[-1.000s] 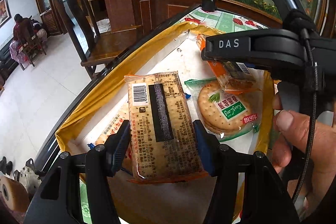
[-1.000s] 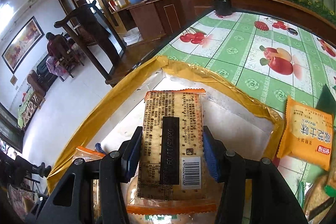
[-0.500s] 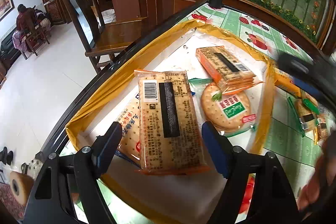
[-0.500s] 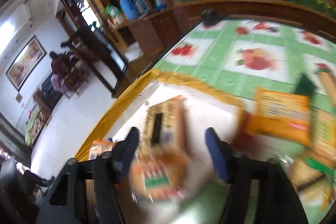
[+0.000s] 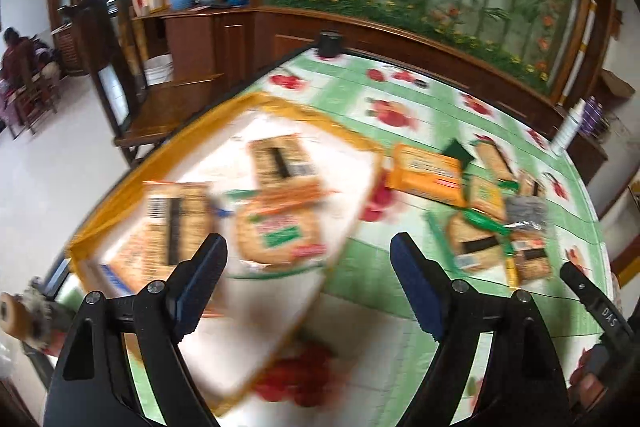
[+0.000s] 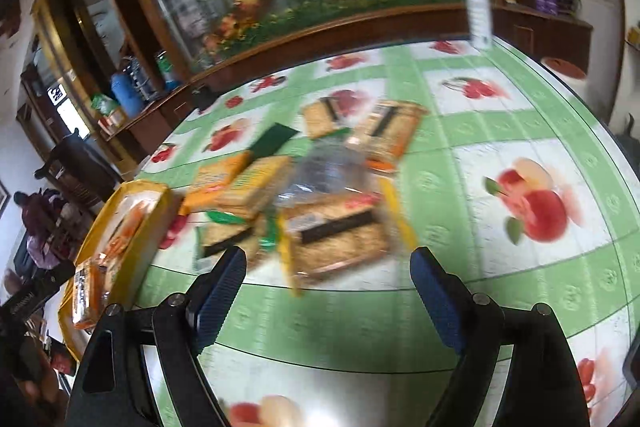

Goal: Organize snacks

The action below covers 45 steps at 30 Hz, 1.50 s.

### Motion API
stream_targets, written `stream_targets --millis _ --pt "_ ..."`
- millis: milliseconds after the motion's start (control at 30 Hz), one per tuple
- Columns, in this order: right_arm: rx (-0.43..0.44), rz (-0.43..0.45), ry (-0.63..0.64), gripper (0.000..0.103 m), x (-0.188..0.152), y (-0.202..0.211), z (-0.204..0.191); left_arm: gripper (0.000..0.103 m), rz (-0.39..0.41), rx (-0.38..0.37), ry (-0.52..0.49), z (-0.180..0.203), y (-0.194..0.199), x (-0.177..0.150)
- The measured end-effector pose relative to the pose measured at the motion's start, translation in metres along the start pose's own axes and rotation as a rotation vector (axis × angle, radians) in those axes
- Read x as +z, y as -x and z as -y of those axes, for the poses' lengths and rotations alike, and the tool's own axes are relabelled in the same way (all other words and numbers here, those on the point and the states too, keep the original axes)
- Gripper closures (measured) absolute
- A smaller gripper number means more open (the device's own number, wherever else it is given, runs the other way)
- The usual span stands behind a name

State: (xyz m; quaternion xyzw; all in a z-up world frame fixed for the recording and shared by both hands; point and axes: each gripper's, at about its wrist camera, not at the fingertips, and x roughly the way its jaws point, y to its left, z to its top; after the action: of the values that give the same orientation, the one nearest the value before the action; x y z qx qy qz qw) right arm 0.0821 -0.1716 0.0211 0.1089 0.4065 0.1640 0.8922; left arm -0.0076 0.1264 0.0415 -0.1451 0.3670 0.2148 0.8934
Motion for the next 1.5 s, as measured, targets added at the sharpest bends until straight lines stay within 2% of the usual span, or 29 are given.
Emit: stream_targets --millis 100,233,333,533,800,867,933,1000,1033,1067,1200,1267,1300,1333,1400,1500 --pt "-0.006 0.018 -0.014 0.017 0.0 0.0 0.012 0.019 -0.031 -0.036 -0.058 0.028 -0.011 -0.001" --pt "-0.001 0.003 0.01 0.017 0.002 0.0 0.016 0.019 -0.06 -0.04 -0.134 0.052 -0.021 0.0" --pt "0.002 -0.025 0.02 0.017 0.008 -0.012 0.009 0.019 -0.083 -0.061 -0.15 0.058 -0.024 0.003" --pt "-0.007 -0.061 0.119 0.017 0.003 -0.021 -0.01 0.019 -0.074 -0.066 -0.172 0.057 -0.022 0.011" --pt "-0.005 -0.127 0.129 0.016 0.004 -0.046 0.0 0.019 -0.076 -0.071 -0.15 0.052 -0.024 0.013" --pt "-0.02 -0.141 0.146 0.012 0.006 -0.054 -0.001 0.019 -0.081 -0.059 -0.151 0.05 -0.025 0.01" --pt "-0.042 -0.161 0.208 0.0 0.008 -0.068 -0.011 0.019 -0.094 -0.059 -0.152 0.049 -0.026 0.01" --pt "-0.063 -0.167 0.236 0.0 0.007 -0.073 -0.016 0.019 -0.104 -0.061 -0.156 0.049 -0.029 0.011" --pt "-0.115 -0.194 0.295 0.0 0.005 -0.086 -0.027 0.019 -0.109 -0.062 -0.161 0.052 -0.031 0.013" --pt "-0.133 -0.195 0.312 0.0 0.005 -0.089 -0.029 0.019 -0.12 -0.069 -0.169 0.055 -0.033 0.016" --pt "-0.127 -0.187 0.31 0.0 0.007 -0.093 -0.03 0.019 -0.129 -0.123 -0.225 0.082 -0.039 0.033" --pt "-0.126 -0.186 0.302 0.001 0.009 -0.094 -0.028 0.019 -0.111 -0.131 -0.285 0.106 -0.045 0.042" --pt "-0.122 -0.185 0.296 0.005 0.01 -0.094 -0.027 0.019 -0.111 -0.13 -0.311 0.116 -0.051 0.046" --pt "-0.122 -0.184 0.296 0.015 0.01 -0.092 -0.027 0.019 -0.125 -0.126 -0.344 0.131 -0.06 0.05" --pt "-0.104 -0.181 0.281 0.025 0.012 -0.087 -0.023 0.019 -0.149 -0.134 -0.368 0.148 -0.073 0.055" --pt "-0.073 -0.185 0.248 0.027 0.011 -0.078 -0.014 0.019 -0.172 -0.103 -0.426 0.174 -0.094 0.059"
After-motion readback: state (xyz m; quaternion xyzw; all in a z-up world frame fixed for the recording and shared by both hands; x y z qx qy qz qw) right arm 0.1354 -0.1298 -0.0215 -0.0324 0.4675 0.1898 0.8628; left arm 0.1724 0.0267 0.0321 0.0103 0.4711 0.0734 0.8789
